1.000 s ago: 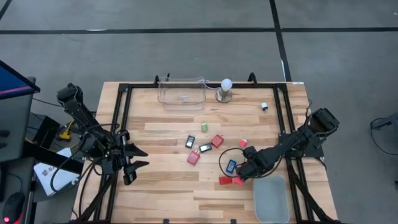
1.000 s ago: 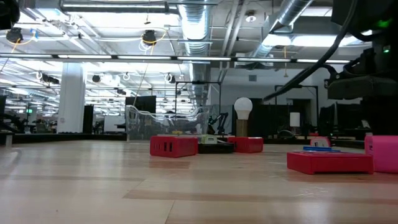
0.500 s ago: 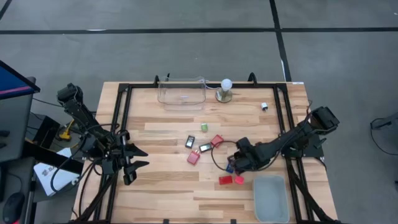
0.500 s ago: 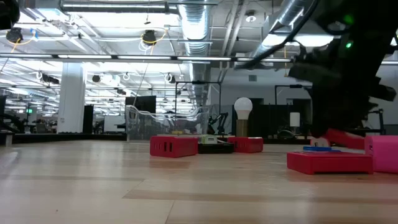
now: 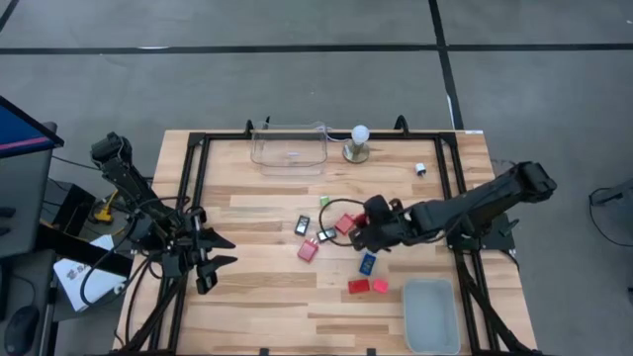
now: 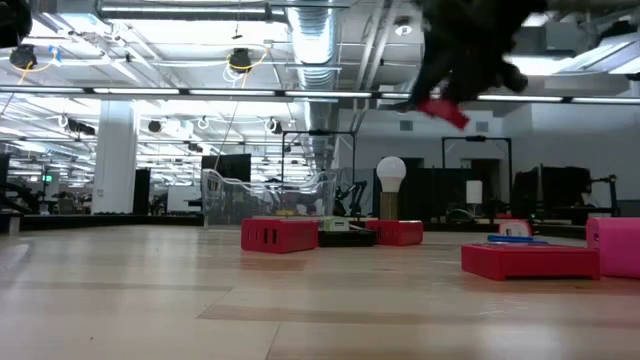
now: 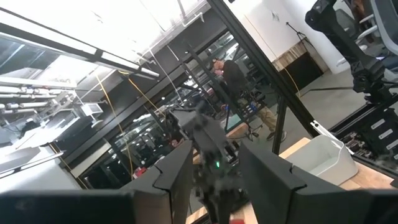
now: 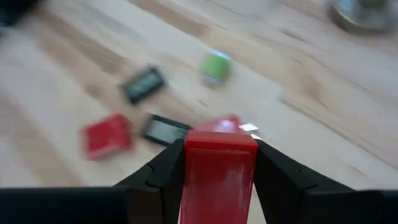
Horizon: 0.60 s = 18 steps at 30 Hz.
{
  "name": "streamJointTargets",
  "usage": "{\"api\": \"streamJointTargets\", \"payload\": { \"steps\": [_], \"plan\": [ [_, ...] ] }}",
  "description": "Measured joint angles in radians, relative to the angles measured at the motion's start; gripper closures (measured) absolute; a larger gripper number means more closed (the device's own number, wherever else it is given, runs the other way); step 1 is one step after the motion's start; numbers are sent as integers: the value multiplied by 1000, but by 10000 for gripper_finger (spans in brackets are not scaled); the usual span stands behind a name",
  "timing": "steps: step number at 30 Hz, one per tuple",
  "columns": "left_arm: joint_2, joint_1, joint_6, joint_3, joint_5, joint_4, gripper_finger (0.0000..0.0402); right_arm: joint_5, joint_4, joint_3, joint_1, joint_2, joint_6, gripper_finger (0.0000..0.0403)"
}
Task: Pick & Place Office items
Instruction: Put the right red digital clock into the gray bin
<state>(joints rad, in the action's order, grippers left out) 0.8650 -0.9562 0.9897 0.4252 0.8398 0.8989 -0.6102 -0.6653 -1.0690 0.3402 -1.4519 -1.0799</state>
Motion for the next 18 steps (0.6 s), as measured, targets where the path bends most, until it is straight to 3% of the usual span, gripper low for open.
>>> {"api": "streamJointTargets", "payload": {
  "steps": [7, 18],
  "plan": [
    [0, 0, 0, 0, 0, 0, 272, 84, 3, -58, 111, 25, 15, 244],
    [0, 0, -23, 0, 0, 0, 272, 102, 53, -58, 454, -4, -478, 246]
  ]
}}
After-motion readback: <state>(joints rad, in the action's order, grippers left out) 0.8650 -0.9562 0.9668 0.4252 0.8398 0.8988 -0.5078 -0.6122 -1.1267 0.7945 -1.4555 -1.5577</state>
